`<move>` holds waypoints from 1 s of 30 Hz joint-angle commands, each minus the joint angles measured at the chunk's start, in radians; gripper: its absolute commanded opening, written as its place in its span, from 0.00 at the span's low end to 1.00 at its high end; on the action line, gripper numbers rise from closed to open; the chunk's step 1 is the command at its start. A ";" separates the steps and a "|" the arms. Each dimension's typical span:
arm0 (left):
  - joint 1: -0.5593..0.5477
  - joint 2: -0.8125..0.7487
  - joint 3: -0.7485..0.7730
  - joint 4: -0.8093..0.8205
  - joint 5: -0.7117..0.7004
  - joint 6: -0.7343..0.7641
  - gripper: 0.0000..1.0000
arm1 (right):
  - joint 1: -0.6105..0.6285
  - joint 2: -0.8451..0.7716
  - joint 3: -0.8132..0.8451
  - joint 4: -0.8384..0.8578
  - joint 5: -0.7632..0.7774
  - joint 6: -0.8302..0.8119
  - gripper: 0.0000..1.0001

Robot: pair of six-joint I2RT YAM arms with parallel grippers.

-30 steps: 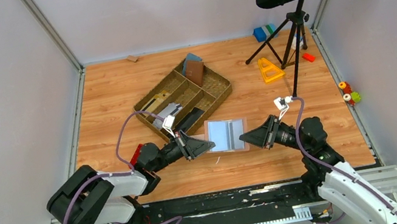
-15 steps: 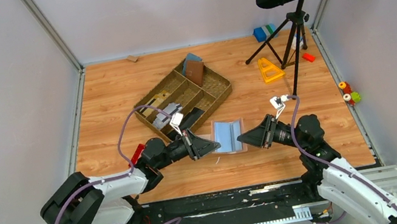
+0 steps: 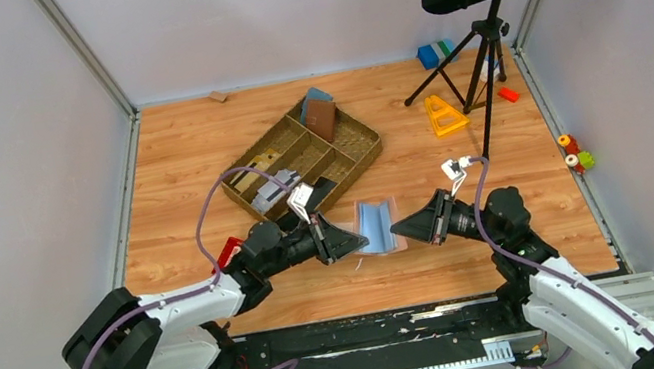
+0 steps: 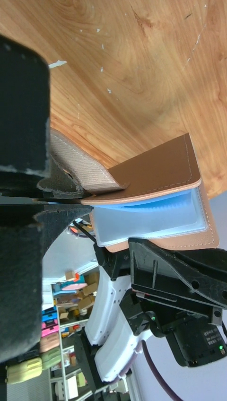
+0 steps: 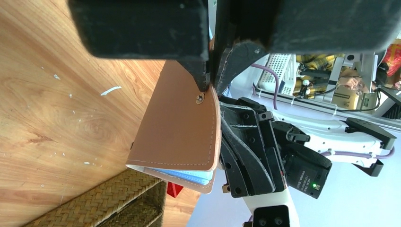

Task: Take the credit cards out of the card holder
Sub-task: Remove the credit card from the card holder.

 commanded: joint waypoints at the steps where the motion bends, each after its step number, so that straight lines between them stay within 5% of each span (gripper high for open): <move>1: -0.028 0.043 0.057 -0.001 0.001 0.052 0.00 | 0.009 0.025 0.016 0.067 -0.037 -0.006 0.00; 16: -0.072 0.281 0.102 -0.094 -0.081 0.147 0.02 | 0.067 0.105 -0.040 -0.177 0.168 -0.152 0.00; 23: -0.072 0.341 0.113 -0.092 -0.050 0.165 0.37 | 0.068 0.155 -0.056 -0.216 0.217 -0.199 0.00; 30: -0.074 0.428 0.114 0.046 0.012 0.111 0.54 | 0.070 0.233 -0.070 -0.134 0.172 -0.192 0.03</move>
